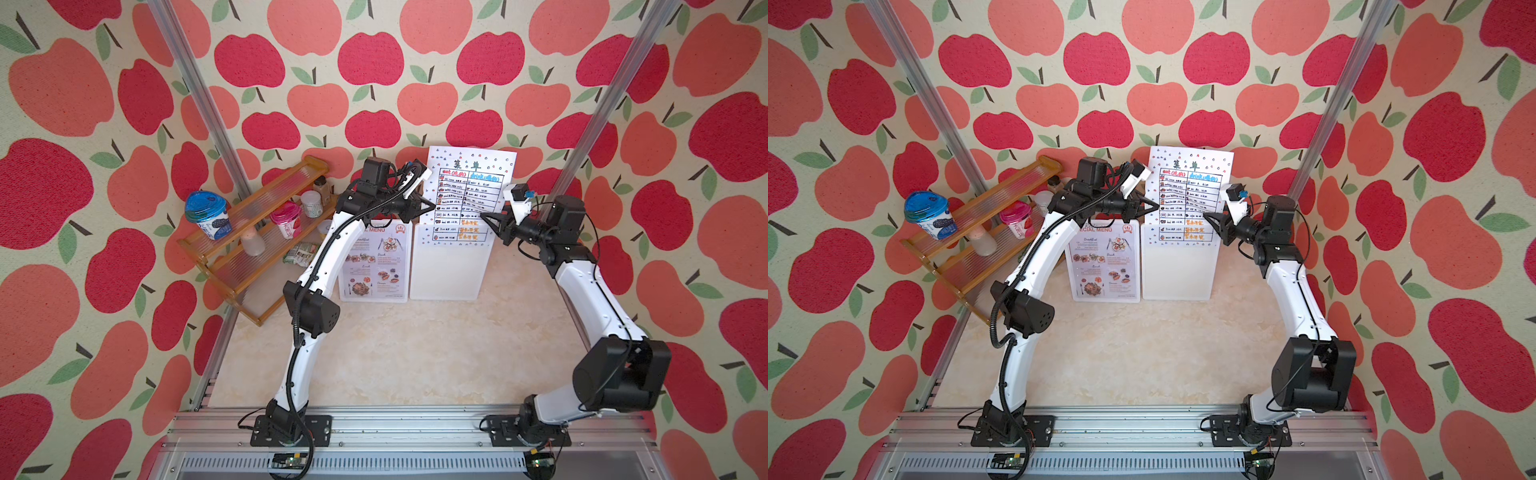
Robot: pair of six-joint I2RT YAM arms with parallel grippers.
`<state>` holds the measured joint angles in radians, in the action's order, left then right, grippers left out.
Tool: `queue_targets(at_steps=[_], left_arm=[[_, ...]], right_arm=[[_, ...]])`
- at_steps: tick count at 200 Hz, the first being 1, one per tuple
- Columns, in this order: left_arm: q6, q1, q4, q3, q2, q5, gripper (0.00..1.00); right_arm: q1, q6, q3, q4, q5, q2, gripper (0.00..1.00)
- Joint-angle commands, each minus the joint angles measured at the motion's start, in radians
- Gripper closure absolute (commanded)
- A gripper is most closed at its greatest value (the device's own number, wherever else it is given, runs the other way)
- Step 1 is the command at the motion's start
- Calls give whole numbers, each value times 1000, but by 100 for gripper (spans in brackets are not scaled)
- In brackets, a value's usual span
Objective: Insert the menus into the narrow rack
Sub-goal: Insert the menu into the narrow rack.
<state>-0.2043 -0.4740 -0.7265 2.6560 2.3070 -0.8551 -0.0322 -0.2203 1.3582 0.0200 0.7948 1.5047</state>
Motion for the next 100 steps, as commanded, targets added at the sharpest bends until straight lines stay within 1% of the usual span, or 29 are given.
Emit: queue_targets(at_steps=[1, 15, 38, 53, 64, 71, 81, 100], left_arm=[[-26, -8, -20, -49, -64, -16, 90], [-32, -9, -22, -71, -76, -12, 91], [-33, -8, -25, -97, -88, -12, 91], [-34, -8, -29, -102, -92, -10, 89], [-35, -8, -26, -100, -91, -7, 86], [-35, -9, -22, -100, -93, -3, 82], [-36, -9, -15, -97, -93, 1, 79], [-34, -8, 4, -86, -93, 4, 71]], right_arm=[[-7, 22, 42, -14, -17, -8, 62], [-18, 24, 41, -2, -28, -15, 61], [-32, 25, 43, 19, -46, -17, 60], [-38, 30, 48, 38, -60, -20, 60], [-42, 32, 54, 47, -65, -20, 59], [-43, 33, 59, 46, -65, -21, 59], [-44, 33, 68, 46, -65, -17, 58], [-47, 36, 89, 40, -70, -10, 50]])
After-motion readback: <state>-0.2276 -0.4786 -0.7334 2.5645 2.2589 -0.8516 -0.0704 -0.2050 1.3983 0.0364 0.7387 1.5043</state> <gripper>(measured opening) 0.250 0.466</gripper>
